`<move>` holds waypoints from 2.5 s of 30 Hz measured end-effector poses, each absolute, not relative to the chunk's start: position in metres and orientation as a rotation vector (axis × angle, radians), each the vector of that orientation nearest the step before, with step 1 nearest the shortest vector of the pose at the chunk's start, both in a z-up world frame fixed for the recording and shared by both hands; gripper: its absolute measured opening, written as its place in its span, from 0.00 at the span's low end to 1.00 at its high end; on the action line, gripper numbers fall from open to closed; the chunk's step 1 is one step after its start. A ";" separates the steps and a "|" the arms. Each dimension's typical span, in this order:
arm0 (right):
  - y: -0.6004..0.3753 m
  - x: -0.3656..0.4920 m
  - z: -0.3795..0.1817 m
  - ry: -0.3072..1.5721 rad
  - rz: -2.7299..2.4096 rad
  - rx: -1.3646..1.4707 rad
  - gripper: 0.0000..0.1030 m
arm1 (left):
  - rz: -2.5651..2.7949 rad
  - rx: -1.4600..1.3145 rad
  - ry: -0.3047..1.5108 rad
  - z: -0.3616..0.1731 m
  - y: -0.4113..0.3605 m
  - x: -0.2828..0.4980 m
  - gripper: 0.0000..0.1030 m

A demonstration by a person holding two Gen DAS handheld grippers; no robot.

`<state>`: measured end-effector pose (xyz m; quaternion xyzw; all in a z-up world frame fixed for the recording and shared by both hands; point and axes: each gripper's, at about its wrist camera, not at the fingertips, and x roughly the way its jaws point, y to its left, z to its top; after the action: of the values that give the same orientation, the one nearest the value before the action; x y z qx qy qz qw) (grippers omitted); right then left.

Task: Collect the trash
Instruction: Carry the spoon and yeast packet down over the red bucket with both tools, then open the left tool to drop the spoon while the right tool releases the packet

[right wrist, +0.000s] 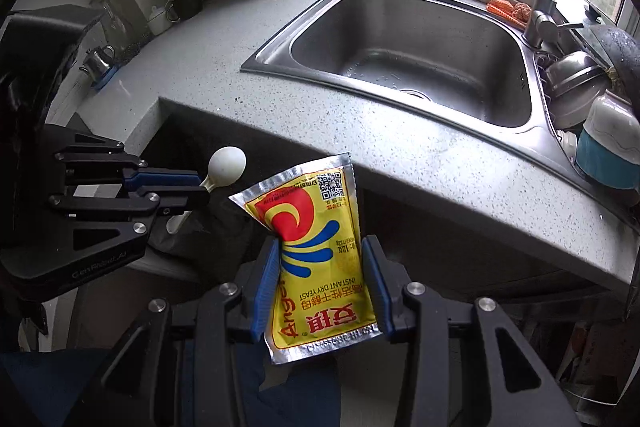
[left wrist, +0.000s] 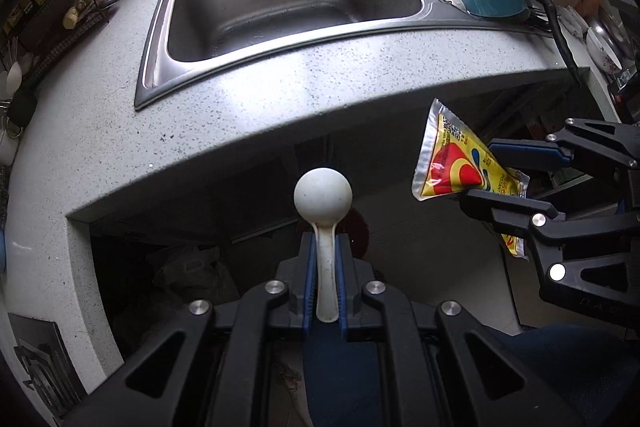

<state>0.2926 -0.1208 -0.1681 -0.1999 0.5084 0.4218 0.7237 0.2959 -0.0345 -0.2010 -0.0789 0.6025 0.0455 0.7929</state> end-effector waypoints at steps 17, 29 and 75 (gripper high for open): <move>-0.117 0.311 -0.358 1.272 0.854 -0.458 0.38 | 0.074 -0.210 1.475 -0.413 -0.057 0.326 0.08; -0.104 0.336 -0.508 1.361 0.800 -0.421 0.38 | 0.090 -0.219 1.532 -0.568 -0.048 0.350 0.08; -0.071 0.338 -0.585 1.416 0.846 -0.473 0.40 | 0.183 -0.279 1.526 -0.602 0.004 0.317 0.77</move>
<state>0.3377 -0.0705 -0.5850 -0.2086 0.6243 0.3732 0.6538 0.3168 0.0040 -0.6018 -0.1260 0.6879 0.0824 0.7100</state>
